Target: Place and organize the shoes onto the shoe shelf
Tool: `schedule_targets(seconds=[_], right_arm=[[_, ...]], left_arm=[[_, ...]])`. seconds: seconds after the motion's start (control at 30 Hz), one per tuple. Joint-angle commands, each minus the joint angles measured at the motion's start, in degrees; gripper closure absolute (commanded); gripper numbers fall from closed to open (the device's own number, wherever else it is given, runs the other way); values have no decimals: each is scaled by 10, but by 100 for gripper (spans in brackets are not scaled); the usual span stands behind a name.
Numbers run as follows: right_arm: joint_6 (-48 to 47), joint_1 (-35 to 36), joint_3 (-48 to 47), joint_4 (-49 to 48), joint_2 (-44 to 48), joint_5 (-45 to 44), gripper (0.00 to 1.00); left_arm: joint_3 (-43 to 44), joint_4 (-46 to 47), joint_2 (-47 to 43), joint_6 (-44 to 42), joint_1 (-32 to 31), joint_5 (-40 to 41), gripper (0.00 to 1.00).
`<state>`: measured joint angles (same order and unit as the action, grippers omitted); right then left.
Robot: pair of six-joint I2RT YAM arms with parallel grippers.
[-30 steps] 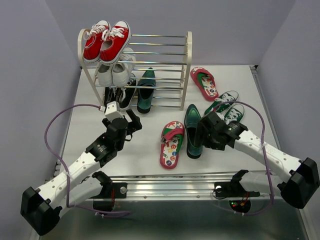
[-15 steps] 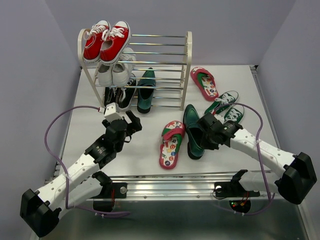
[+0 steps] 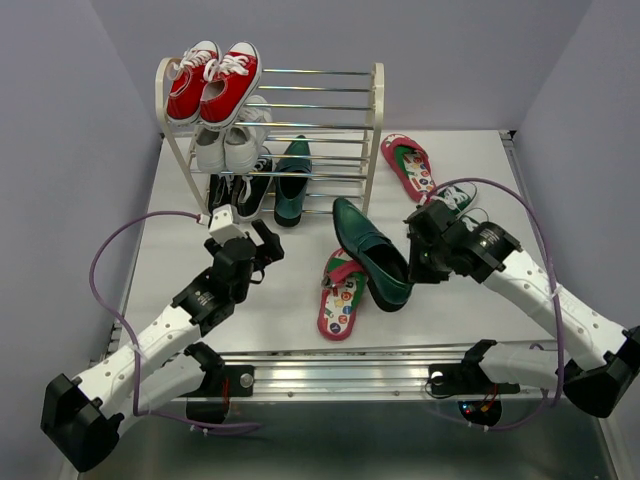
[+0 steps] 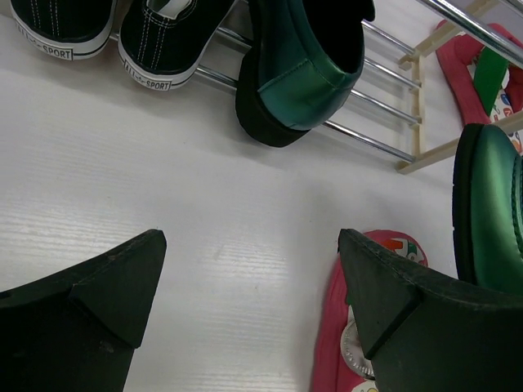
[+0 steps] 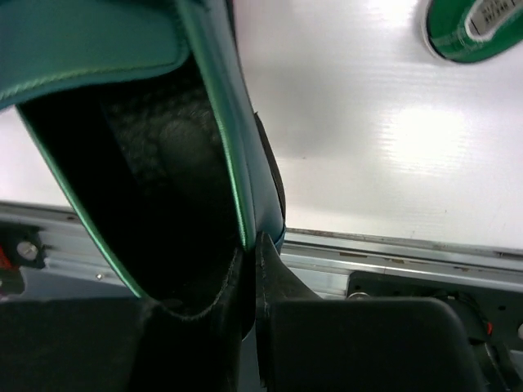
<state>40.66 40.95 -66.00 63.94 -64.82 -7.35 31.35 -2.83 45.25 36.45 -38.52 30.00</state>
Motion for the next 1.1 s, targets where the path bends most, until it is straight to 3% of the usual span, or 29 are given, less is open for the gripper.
schedule_targets(seconds=[0.0, 0.3, 0.63, 1.07], right_arm=[[-44, 8, -81, -16, 27, 37, 99], [-47, 8, -92, -69, -6, 125, 99], [46, 8, -126, -108, -86, 33, 99], [56, 8, -243, -110, -211, 19, 99]], left_arm=[[17, 20, 8, -9, -1, 16, 1], [22, 15, 1, -10, 0, 22, 1], [26, -4, -21, 6, 0, 38, 1], [20, -21, -39, 6, 0, 69, 1]])
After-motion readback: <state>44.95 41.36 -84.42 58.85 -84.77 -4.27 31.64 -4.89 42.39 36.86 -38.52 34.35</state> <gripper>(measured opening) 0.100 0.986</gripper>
